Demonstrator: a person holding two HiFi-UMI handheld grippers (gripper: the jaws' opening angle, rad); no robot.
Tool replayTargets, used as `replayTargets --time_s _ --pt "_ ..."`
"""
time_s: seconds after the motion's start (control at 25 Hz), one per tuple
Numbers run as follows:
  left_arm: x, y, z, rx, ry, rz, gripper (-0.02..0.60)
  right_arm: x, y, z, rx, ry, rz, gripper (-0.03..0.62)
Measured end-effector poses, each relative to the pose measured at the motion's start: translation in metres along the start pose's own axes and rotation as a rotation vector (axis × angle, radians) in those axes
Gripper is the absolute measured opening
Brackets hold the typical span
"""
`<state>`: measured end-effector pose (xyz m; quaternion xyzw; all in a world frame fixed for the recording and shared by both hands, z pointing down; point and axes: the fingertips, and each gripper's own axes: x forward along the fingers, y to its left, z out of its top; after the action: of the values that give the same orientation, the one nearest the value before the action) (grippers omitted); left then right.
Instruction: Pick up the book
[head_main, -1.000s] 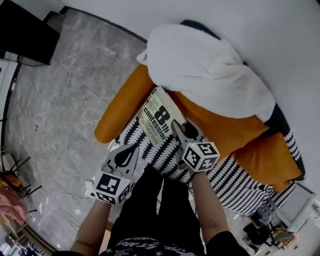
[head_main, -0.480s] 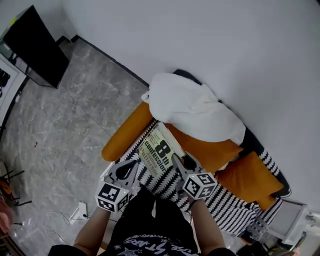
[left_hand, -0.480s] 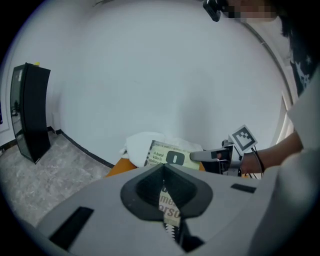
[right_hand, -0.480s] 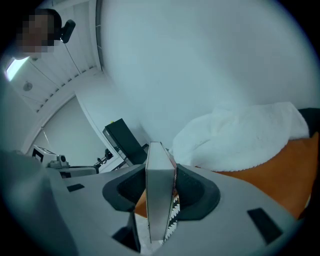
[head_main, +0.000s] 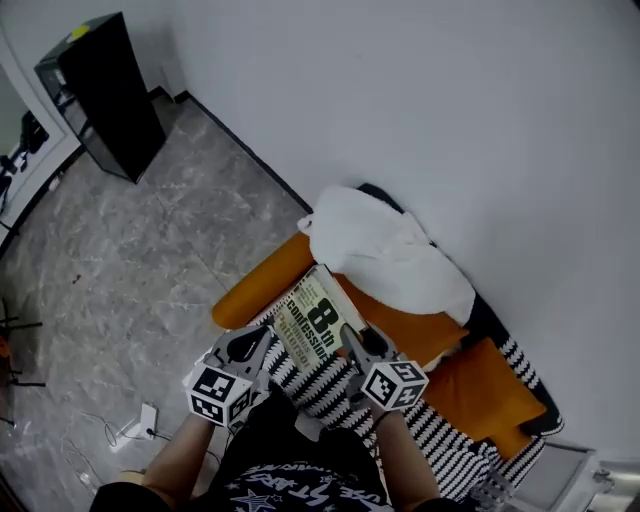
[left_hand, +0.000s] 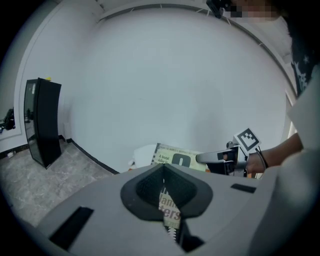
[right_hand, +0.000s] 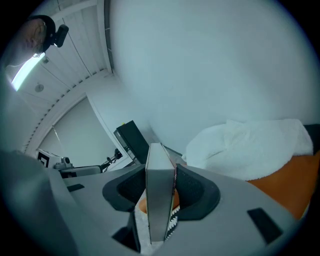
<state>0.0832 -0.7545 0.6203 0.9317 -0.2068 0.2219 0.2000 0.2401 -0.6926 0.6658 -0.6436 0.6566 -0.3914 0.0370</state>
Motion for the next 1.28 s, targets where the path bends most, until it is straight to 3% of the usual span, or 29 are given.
replayTargets --time_s 0.28,0.48,0.8,1.28 --pt "-0.031 -0.041 0.008 0.014 -0.058 0.073 0.006 -0.041 0.022 0.011 -0.031 -0.027 0.089 0.183" --pt "-0.052 -0.093 0.011 0.023 -0.123 0.104 0.008 -0.088 0.026 0.009 -0.063 -0.030 0.131 0.183" --pt "-0.094 -0.174 -0.025 0.038 -0.153 0.163 0.008 -0.180 0.009 -0.010 -0.124 -0.022 0.169 0.181" --pt "-0.158 -0.264 -0.071 0.031 -0.191 0.281 0.008 -0.288 -0.006 -0.051 -0.166 -0.018 0.223 0.181"
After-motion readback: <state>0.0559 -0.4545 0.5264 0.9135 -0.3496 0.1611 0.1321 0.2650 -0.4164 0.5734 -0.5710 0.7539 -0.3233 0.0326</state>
